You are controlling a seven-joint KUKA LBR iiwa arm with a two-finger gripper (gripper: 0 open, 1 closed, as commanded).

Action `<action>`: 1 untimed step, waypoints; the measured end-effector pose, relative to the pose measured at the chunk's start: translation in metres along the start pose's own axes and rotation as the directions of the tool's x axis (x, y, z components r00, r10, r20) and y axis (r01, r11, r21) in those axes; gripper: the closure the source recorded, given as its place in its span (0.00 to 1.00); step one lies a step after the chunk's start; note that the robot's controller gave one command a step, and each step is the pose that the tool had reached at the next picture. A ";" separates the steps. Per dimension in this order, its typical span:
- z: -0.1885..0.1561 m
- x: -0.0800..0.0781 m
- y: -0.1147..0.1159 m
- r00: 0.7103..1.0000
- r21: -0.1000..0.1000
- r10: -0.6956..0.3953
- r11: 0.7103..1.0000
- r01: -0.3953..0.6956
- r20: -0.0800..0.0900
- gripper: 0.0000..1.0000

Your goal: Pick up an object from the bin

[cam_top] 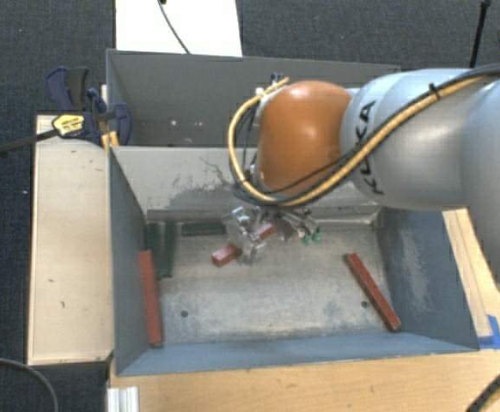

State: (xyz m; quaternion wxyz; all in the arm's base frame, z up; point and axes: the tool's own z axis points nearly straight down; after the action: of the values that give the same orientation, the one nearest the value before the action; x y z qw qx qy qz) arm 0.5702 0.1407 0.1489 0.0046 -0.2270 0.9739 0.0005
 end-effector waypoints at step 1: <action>-0.153 0.000 0.000 0.999 0.002 -0.044 0.999 0.044 0.004 1.00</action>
Offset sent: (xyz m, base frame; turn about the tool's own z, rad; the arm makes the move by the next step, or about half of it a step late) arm -0.0034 -0.0005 0.1468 -0.0468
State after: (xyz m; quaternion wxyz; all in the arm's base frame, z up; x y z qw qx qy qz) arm 0.5688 0.1407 0.3016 0.0067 -0.2484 0.9686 0.0000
